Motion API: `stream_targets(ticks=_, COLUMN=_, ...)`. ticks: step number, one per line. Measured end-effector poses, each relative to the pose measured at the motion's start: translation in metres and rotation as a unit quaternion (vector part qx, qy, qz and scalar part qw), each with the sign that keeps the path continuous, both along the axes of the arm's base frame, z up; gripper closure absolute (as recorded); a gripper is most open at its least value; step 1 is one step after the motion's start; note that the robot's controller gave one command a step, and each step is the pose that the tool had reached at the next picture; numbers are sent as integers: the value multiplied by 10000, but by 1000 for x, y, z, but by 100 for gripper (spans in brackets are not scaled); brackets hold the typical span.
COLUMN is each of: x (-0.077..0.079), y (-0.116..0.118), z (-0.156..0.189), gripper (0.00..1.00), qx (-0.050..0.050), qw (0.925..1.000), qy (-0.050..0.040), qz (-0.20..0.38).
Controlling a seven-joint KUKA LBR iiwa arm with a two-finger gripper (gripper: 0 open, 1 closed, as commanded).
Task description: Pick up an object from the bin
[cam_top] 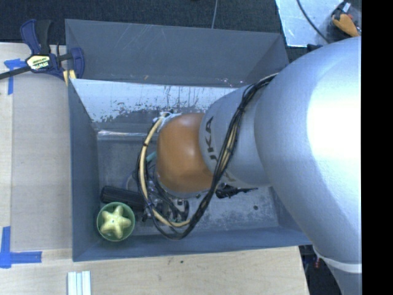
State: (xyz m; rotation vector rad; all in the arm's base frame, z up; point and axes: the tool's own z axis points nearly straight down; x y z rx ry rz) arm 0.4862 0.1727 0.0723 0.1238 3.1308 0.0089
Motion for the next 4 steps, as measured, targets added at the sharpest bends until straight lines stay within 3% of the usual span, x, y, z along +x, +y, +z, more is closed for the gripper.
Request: stream_targets(ticks=4, x=-1, y=-1, z=53, gripper=100, qx=-9, qw=10000, qy=12, qz=-9)
